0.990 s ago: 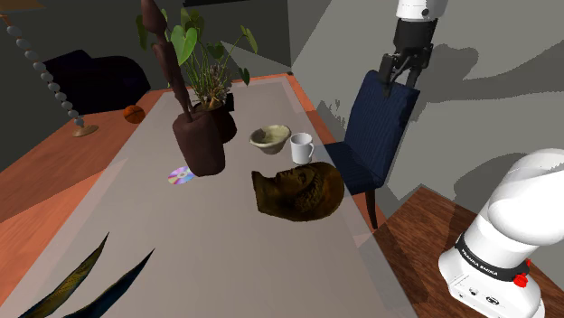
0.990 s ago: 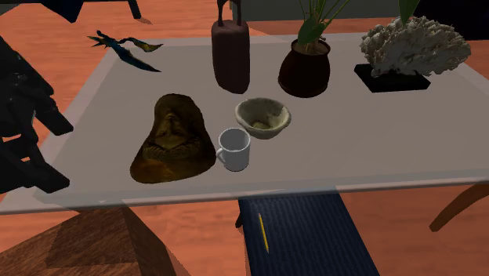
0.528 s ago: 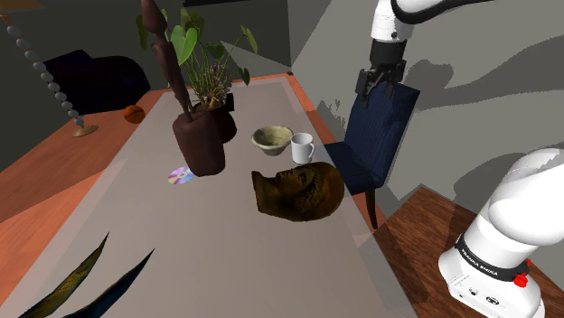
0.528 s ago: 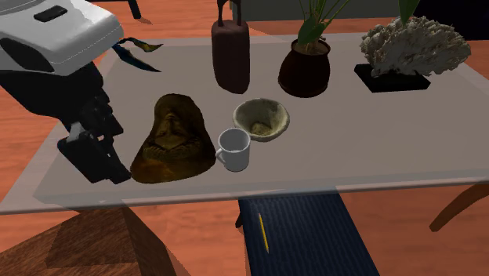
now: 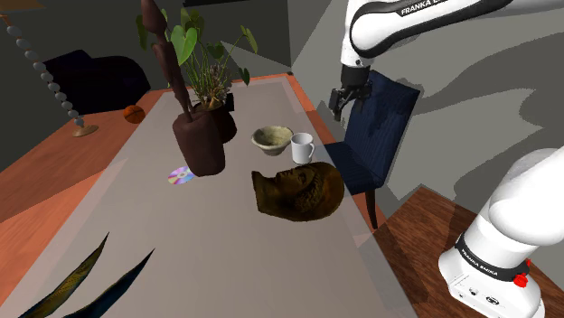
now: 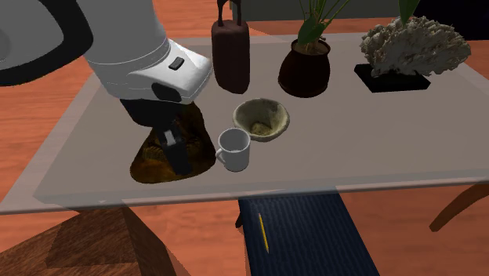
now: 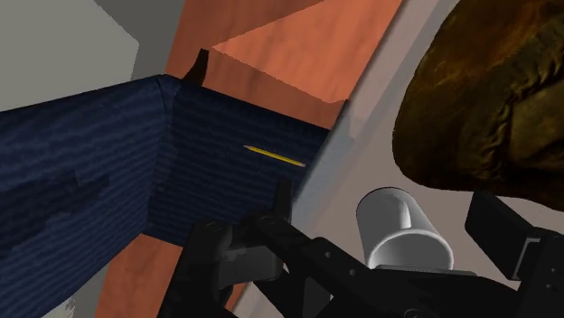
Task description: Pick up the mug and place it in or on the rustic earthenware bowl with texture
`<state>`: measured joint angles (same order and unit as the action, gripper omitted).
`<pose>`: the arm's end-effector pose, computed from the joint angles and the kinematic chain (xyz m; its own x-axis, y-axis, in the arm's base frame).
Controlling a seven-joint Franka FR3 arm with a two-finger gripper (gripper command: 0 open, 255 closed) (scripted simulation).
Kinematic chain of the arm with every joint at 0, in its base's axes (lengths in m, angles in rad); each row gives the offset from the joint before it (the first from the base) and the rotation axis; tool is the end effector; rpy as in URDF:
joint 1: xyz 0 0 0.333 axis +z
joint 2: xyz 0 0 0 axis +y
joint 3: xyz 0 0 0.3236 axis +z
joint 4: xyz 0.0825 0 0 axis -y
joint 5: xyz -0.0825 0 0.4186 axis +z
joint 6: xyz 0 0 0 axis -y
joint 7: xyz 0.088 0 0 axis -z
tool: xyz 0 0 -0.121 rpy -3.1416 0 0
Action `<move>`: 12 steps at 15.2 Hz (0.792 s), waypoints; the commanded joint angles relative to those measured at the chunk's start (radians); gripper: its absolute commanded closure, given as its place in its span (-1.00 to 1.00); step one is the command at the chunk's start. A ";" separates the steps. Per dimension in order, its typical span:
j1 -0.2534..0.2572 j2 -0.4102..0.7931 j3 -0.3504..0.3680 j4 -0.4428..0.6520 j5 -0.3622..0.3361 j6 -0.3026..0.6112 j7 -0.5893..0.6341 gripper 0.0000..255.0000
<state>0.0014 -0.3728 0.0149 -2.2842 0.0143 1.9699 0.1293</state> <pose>0.4759 0.0092 0.4867 0.9913 -0.1190 0.0569 -0.1183 -0.9929 -0.0155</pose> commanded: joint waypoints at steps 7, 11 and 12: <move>0.011 0.287 0.003 0.124 0.024 0.170 -0.011 -1.00; 0.015 0.437 0.007 0.218 0.036 0.229 -0.018 -1.00; 0.016 0.475 0.009 0.244 0.038 0.241 -0.020 -1.00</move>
<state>0.0143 0.0655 0.0208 -2.0644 0.0497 2.1974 0.1079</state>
